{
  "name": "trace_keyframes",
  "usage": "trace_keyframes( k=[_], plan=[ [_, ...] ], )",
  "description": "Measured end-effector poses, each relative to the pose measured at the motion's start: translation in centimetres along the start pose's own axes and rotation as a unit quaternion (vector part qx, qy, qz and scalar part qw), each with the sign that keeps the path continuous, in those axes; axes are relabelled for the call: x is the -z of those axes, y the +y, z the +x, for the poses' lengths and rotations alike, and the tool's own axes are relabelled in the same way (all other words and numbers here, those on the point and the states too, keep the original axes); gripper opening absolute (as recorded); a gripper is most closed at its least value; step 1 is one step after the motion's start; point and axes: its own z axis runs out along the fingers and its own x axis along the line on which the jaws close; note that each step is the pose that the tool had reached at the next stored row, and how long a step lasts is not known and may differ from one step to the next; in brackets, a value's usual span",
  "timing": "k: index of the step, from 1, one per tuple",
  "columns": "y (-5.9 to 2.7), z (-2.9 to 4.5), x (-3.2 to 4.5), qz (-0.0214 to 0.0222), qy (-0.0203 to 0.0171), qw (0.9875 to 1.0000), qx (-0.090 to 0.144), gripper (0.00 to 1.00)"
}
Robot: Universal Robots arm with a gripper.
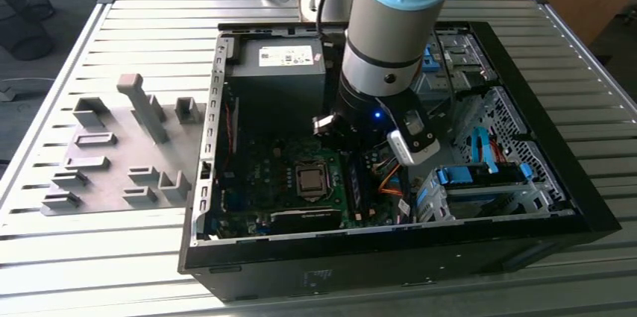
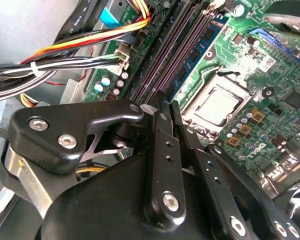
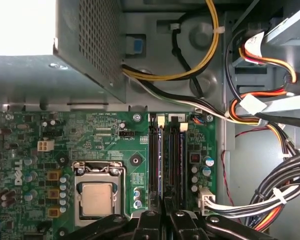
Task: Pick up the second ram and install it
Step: 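Insert the second ram into the second slot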
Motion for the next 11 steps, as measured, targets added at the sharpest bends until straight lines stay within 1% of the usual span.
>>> trace_keyframes(
  k=[11],
  plan=[
    [-0.08, -0.02, -0.74, -0.0001, 0.0001, 1.0000, 0.002, 0.14]
  ],
)
